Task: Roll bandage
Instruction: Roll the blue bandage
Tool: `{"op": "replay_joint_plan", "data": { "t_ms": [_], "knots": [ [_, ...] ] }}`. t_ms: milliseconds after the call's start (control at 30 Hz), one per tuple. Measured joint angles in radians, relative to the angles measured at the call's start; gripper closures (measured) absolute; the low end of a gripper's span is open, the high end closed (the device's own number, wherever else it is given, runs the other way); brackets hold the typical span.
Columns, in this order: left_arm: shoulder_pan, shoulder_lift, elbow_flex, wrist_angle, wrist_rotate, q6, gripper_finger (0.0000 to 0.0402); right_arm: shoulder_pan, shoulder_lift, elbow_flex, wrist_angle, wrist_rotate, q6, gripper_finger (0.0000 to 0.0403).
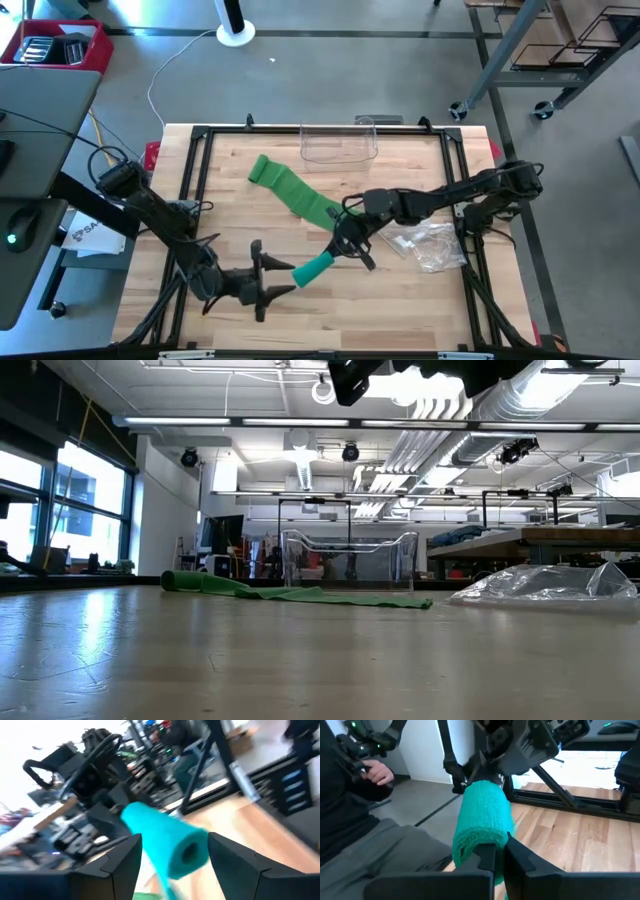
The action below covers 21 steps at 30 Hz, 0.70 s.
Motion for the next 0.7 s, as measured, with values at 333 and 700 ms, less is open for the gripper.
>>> {"op": "replay_joint_plan", "data": {
  "t_ms": [333,700],
  "knots": [
    [0.0,0.156,0.134,0.0,-0.222,0.226,0.0219,0.0,0.0,0.0,0.012,0.014,0.069,0.0398],
    [-0.003,0.187,0.174,-0.001,-0.342,0.229,0.0272,0.014,0.0,0.0,0.014,0.104,0.086,0.0398]
  ]
}}
